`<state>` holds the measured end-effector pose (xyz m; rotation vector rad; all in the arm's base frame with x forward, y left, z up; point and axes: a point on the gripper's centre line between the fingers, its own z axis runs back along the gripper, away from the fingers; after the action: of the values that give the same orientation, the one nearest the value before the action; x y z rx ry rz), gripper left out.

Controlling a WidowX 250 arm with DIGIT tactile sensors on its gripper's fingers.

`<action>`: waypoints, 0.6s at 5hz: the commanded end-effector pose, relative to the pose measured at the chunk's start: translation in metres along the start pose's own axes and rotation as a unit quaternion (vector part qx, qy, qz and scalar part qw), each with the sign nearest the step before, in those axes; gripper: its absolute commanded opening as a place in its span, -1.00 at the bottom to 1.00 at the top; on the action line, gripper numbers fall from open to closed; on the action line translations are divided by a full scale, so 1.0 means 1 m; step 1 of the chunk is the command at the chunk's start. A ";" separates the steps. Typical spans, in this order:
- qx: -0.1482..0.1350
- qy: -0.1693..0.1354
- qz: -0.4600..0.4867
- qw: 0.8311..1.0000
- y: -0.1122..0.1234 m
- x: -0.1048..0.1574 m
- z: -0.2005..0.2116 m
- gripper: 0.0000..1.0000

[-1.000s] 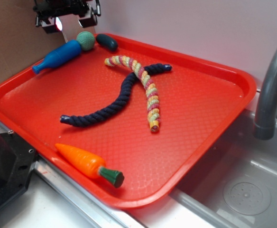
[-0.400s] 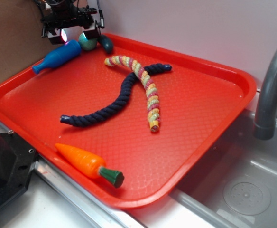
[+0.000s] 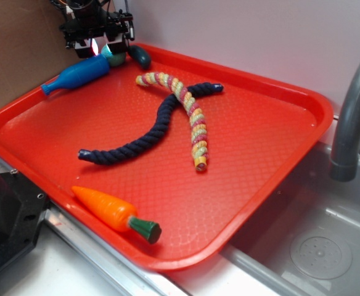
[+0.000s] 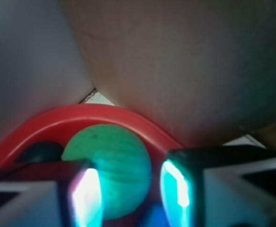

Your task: Grab the green ball.

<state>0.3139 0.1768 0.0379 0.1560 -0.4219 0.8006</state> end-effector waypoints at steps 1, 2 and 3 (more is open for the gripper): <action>-0.022 -0.039 -0.001 0.999 0.012 0.007 0.031 -1.00; -0.048 -0.058 -0.017 0.997 0.010 -0.006 0.064 -1.00; -0.095 -0.070 -0.032 0.992 0.016 -0.027 0.120 -1.00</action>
<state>0.2563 0.1221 0.1179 0.0446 -0.5824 0.6813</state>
